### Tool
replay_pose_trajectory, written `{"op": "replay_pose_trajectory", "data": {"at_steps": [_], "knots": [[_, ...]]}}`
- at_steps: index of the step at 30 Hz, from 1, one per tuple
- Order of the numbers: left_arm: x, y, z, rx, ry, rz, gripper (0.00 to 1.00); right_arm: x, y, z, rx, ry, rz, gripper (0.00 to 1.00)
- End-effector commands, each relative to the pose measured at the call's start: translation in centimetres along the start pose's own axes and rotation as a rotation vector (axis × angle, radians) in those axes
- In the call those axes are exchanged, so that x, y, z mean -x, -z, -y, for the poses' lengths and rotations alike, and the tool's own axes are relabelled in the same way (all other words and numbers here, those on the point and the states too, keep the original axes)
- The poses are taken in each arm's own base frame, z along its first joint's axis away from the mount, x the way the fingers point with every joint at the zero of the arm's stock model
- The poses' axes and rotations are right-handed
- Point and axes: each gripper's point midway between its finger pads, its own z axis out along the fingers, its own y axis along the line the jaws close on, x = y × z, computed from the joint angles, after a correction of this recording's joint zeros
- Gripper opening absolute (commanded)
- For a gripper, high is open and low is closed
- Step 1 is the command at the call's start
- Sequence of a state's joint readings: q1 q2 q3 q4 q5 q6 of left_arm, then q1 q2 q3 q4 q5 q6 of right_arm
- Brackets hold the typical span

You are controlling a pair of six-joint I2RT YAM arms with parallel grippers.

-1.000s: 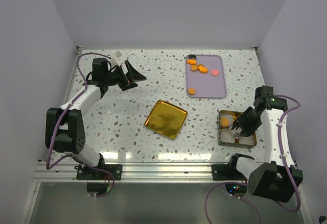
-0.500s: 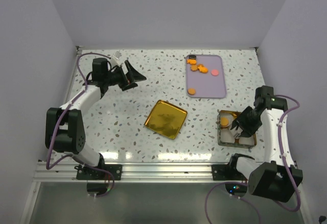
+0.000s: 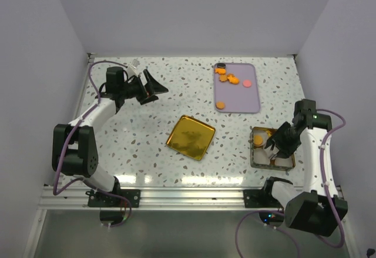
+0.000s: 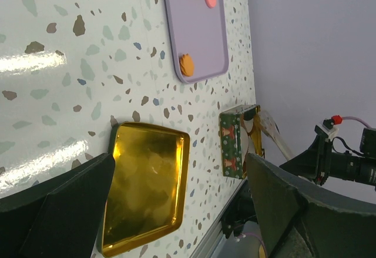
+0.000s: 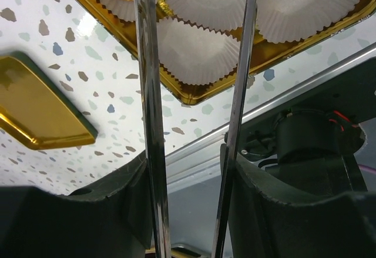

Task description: Pack the cookies

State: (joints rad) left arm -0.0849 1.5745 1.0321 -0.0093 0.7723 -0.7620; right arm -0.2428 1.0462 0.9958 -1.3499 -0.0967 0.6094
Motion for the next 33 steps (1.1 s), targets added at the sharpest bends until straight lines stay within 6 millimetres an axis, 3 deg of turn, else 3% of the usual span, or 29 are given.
{"op": "replay_pose_trajectory", "data": {"at_steps": [1, 6, 11, 18, 24, 25, 33], "knots": [[1.3, 0.2, 0.7, -0.031, -0.061, 0.034, 0.99, 0.0, 1.9, -0.7, 0.035, 0.011, 0.004, 0.47], [1.5, 0.2, 0.8, -0.03, -0.062, 0.04, 1.0, 1.9, 3.7, -2.5, 0.087, 0.023, 0.055, 0.45], [1.7, 0.2, 1.0, -0.03, -0.062, 0.044, 0.99, 3.6, 4.0, -4.6, 0.139, 0.03, 0.053, 0.44], [1.9, 0.3, 0.9, -0.017, -0.062, 0.048, 0.99, 6.4, 4.3, -9.8, 0.222, 0.083, 0.076, 0.43], [2.0, 0.6, 0.9, 0.005, -0.058, 0.046, 1.0, 5.7, 3.7, -16.0, 0.23, 0.248, 0.067, 0.45], [2.0, 0.6, 0.9, 0.01, -0.06, 0.047, 0.99, 5.1, 2.7, -17.0, 0.218, 0.272, 0.036, 0.45], [2.3, 1.5, 1.1, 0.026, -0.071, 0.067, 1.0, 2.9, -0.9, -21.5, 0.204, 0.404, -0.07, 0.48]]}}
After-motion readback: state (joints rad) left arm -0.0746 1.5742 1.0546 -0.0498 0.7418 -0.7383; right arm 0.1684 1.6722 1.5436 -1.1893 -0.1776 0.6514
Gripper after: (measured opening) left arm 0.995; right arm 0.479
